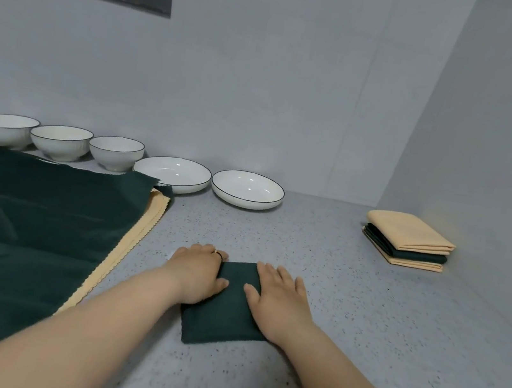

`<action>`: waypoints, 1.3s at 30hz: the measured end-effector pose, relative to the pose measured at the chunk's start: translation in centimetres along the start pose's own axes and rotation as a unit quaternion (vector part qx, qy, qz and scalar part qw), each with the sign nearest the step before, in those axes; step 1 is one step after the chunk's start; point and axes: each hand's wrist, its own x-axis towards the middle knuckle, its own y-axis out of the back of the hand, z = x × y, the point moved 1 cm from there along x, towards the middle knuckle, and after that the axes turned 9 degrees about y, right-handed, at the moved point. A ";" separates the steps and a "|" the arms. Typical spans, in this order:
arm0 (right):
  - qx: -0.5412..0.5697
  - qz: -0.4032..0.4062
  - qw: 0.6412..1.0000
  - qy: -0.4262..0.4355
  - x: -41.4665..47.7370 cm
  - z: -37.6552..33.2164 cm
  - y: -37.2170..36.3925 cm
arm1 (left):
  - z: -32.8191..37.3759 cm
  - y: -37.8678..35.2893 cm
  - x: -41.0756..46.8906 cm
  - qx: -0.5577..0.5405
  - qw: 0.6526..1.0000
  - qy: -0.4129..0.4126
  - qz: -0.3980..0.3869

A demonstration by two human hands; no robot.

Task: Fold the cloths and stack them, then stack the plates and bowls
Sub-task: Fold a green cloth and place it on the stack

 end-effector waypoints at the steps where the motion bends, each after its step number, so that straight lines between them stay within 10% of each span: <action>1: 0.013 0.005 1.000 0.010 -0.5 0.0 0.0 | -0.3 0.7 -0.2 -0.017 0.999 0.009 -0.037; 12: 0.163 0.035 0.986 0.027 -2.4 0.8 0.5 | -1.7 2.2 -1.8 -0.228 0.961 0.004 -0.157; 20: 0.593 0.085 0.801 0.014 -4.5 3.4 3.6 | 0.6 5.5 -2.7 -0.431 0.895 -0.058 -0.102; 32: 0.637 0.267 0.722 -0.031 -4.2 14.3 8.2 | 12.6 -0.4 2.0 -0.824 0.546 0.027 -0.151; 35: 0.591 0.309 0.741 -0.073 -3.2 18.0 9.4 | 16.8 -1.1 4.1 -0.840 0.533 0.051 -0.090; 39: 0.458 0.370 0.795 -0.146 -0.9 22.4 12.0 | 20.7 0.2 8.2 -0.793 0.609 0.020 -0.009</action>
